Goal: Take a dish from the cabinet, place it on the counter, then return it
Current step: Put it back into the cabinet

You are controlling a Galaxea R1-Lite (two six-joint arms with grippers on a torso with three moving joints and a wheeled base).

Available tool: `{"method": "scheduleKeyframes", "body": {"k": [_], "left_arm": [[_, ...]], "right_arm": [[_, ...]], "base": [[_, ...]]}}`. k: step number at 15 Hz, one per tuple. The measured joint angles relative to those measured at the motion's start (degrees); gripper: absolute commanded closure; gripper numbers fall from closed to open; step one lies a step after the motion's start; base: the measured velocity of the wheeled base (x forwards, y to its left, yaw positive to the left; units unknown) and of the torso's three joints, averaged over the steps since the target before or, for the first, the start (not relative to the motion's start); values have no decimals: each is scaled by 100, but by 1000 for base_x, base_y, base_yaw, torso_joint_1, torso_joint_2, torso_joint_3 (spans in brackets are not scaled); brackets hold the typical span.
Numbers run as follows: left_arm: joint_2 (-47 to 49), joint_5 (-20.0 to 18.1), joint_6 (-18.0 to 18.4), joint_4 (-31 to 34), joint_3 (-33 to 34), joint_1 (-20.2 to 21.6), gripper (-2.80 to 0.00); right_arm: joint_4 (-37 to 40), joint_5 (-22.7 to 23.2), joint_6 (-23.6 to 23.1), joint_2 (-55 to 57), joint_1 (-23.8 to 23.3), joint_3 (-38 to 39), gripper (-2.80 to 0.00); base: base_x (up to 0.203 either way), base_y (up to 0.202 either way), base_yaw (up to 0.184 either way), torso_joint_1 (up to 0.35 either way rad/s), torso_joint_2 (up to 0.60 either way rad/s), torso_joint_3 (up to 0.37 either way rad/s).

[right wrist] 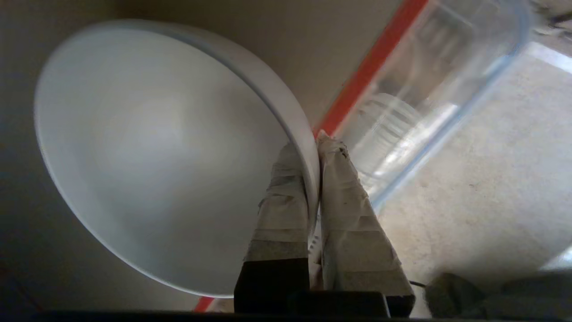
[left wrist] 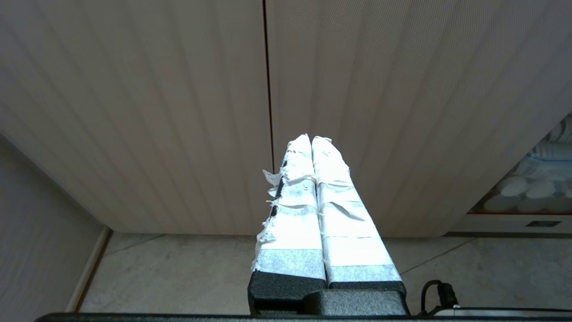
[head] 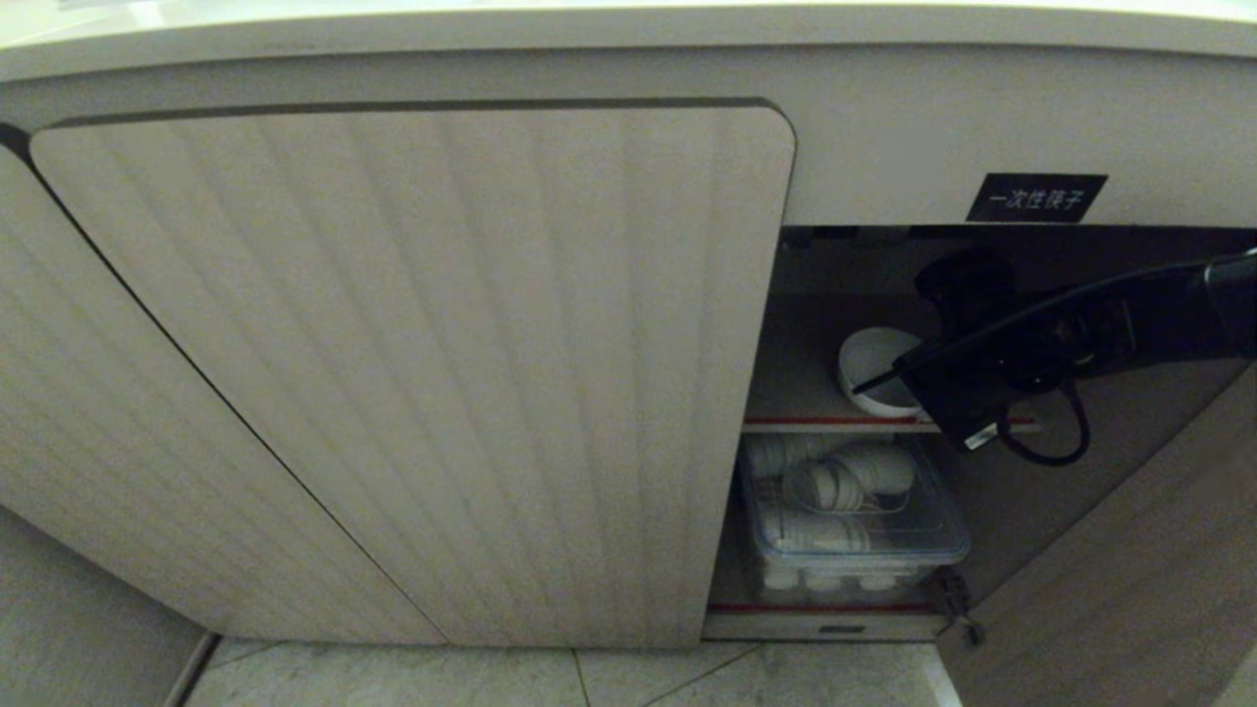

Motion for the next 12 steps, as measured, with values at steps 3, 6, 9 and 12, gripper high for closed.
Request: {"method": "scheduleKeyframes", "body": {"k": [3, 6, 9, 12], "left_arm": [[0, 0, 0, 0, 0, 2, 0], [0, -2, 0, 0, 0, 0, 0], [0, -2, 1, 0, 0, 0, 0], [0, 0, 0, 0, 2, 2, 0]], "right_arm": [[-119, 109, 0, 28, -6, -13, 0], [-120, 378, -7, 30, -26, -22, 0], [-119, 742, -51, -2, -90, -44, 0], [-104, 970, -59, -35, -151, -69, 0]], "base": [[0, 0, 0, 0, 0, 0], [0, 0, 0, 0, 0, 0], [0, 0, 0, 0, 0, 0], [0, 0, 0, 0, 0, 0]]}}
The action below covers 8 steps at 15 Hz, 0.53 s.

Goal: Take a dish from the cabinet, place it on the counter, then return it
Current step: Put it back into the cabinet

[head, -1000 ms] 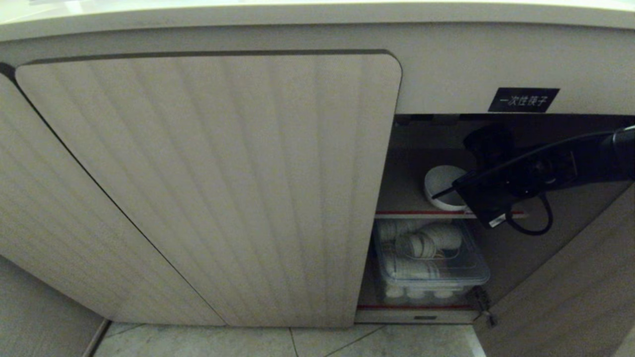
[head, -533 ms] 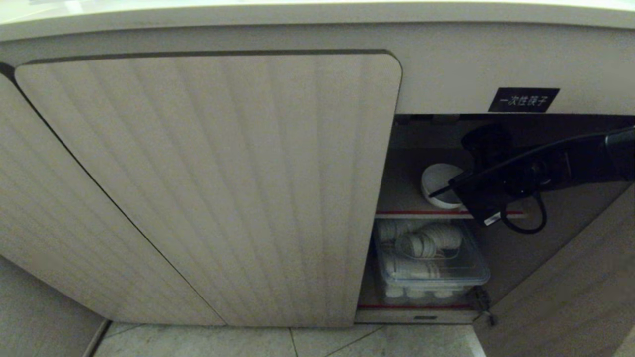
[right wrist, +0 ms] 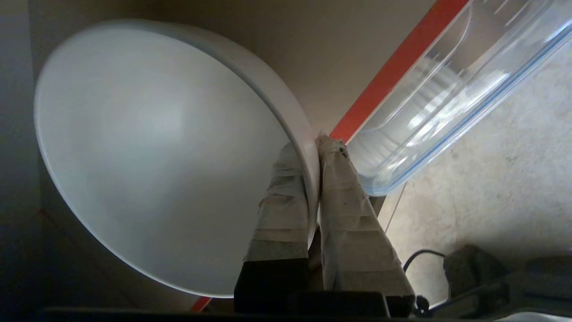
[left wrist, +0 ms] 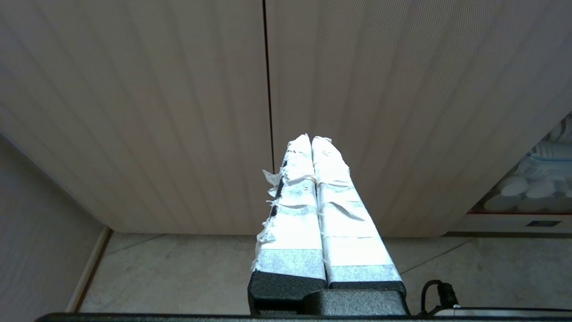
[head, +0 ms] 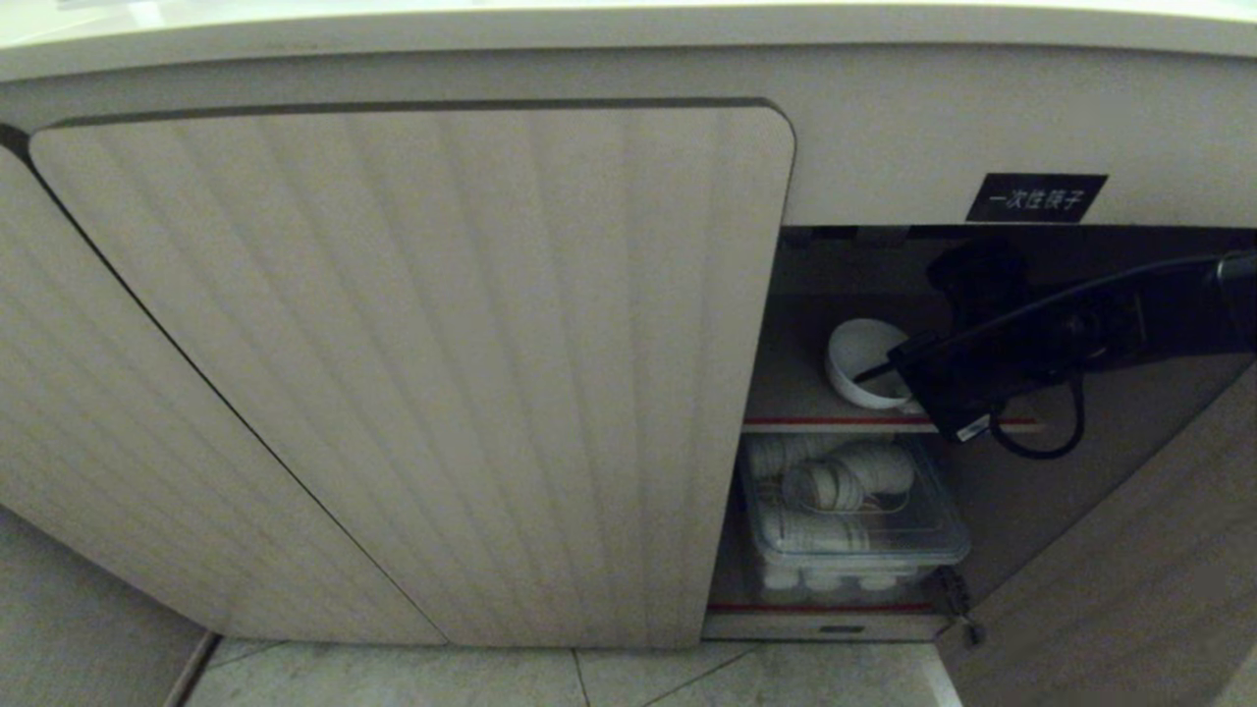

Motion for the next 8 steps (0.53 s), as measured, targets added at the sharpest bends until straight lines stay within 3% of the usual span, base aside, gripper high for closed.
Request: {"method": "scheduleKeyframes", "body": {"k": [8], "left_arm": [[0, 2, 0, 0, 0, 0, 0]], "right_arm": [[59, 457, 20, -11, -59, 4, 0]], "base": [[0, 0, 0, 0, 0, 0]]}}
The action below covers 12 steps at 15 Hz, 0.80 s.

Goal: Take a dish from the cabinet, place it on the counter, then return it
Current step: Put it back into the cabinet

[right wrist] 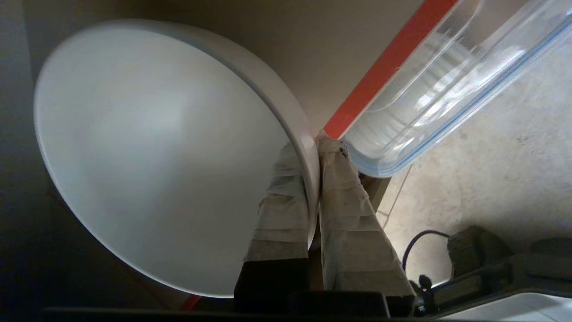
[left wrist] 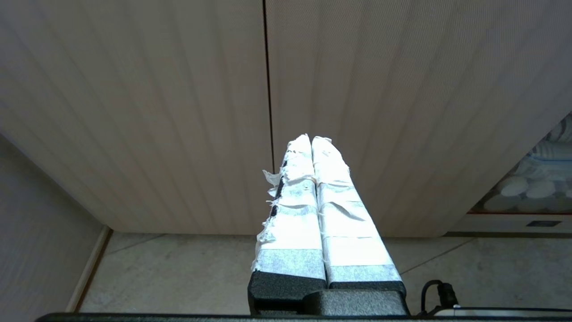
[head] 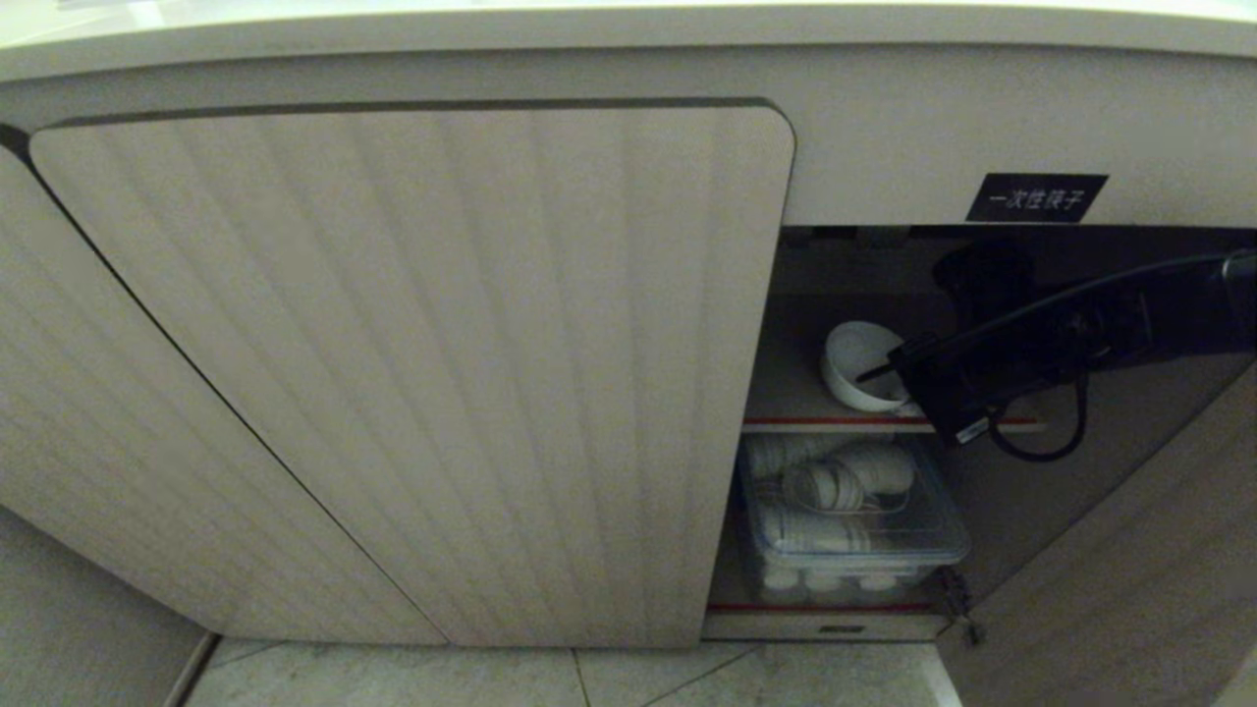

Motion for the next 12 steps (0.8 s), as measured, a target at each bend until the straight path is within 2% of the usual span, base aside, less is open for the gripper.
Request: {"method": "scheduleKeyframes", "body": {"k": [5, 9, 12], "left_arm": [[0, -1, 0, 0, 0, -2, 0], [0, -2, 1, 0, 0, -2, 0], [0, -2, 0, 0, 0, -2, 0]], "right_arm": [[-68, 215, -77, 16, -16, -9, 0], [-57, 215, -874, 28, -27, -52, 0], [-20, 189, -975, 112, -83, -295, 0]], "base": [[0, 0, 0, 0, 0, 0], [0, 0, 0, 0, 0, 0], [0, 0, 0, 0, 0, 0]]}}
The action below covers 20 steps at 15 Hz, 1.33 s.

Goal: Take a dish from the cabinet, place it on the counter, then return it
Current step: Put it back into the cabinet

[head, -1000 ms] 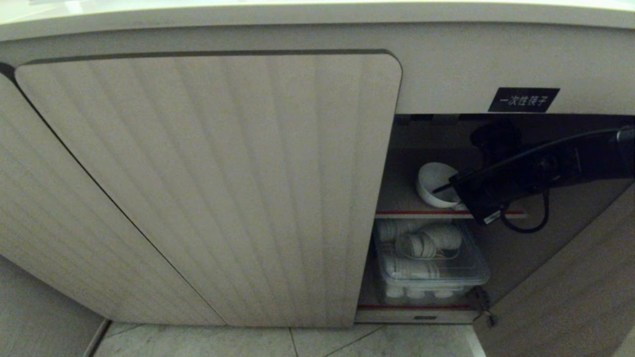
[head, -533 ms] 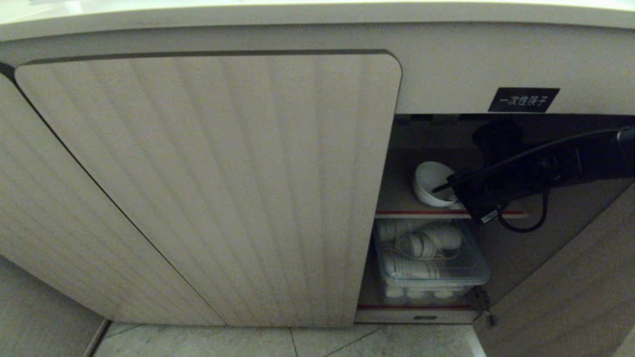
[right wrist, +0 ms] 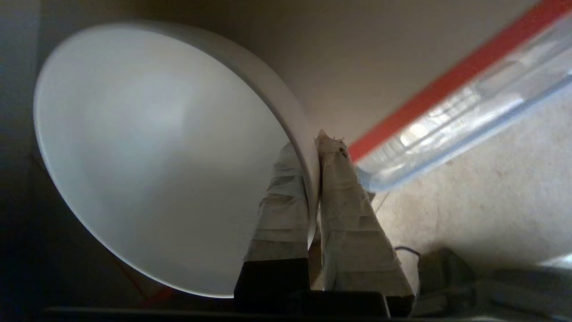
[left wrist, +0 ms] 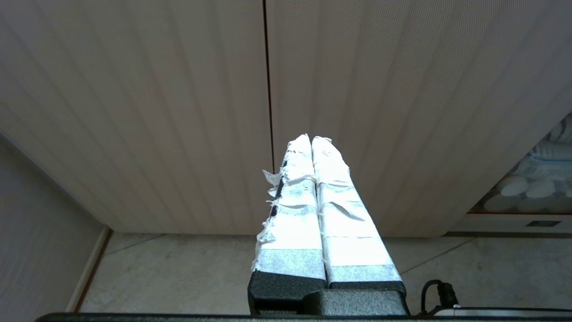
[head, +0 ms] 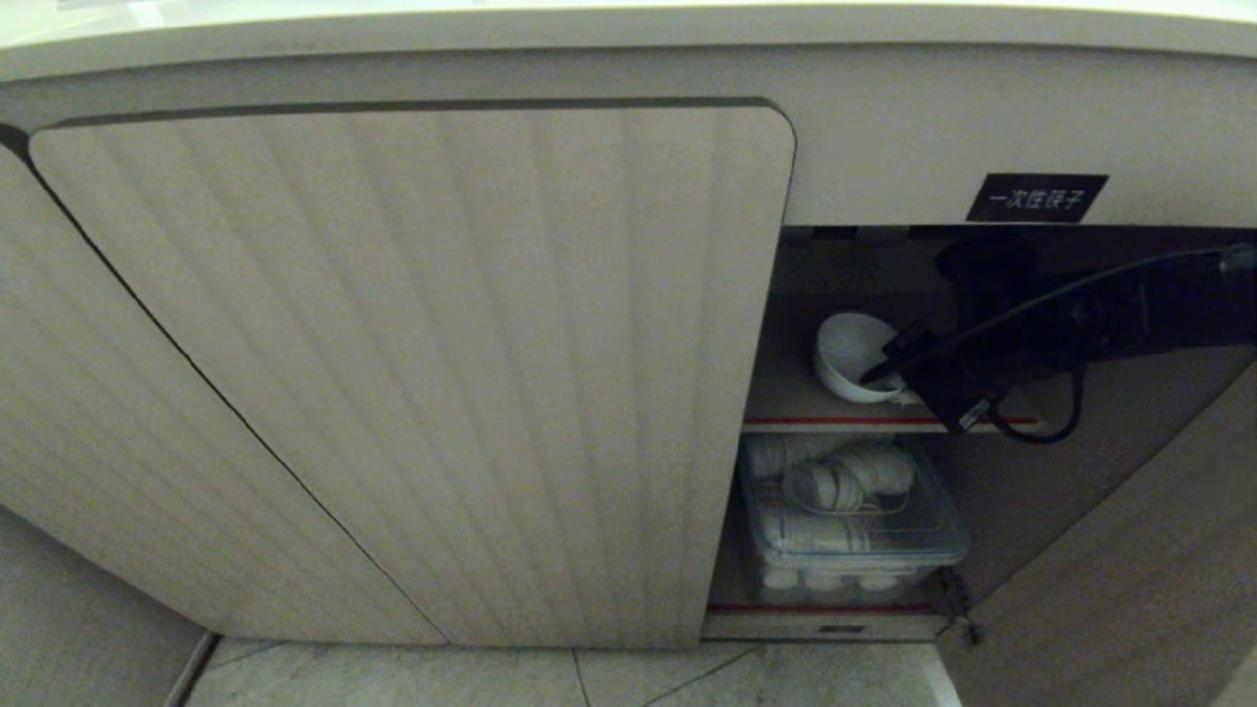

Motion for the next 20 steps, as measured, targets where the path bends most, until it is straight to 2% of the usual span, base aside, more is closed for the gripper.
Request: {"method": "scheduleKeyframes", "body": {"k": [11, 20], "left_arm": [[0, 1, 1, 0, 0, 2, 0], [0, 1, 0, 0, 0, 2, 0]], "right_arm": [[40, -61, -449, 232, -198, -273, 0], [27, -68, -492, 273, -212, -292, 0]], "base": [[0, 0, 0, 0, 0, 0], [0, 0, 0, 0, 0, 0]]}}
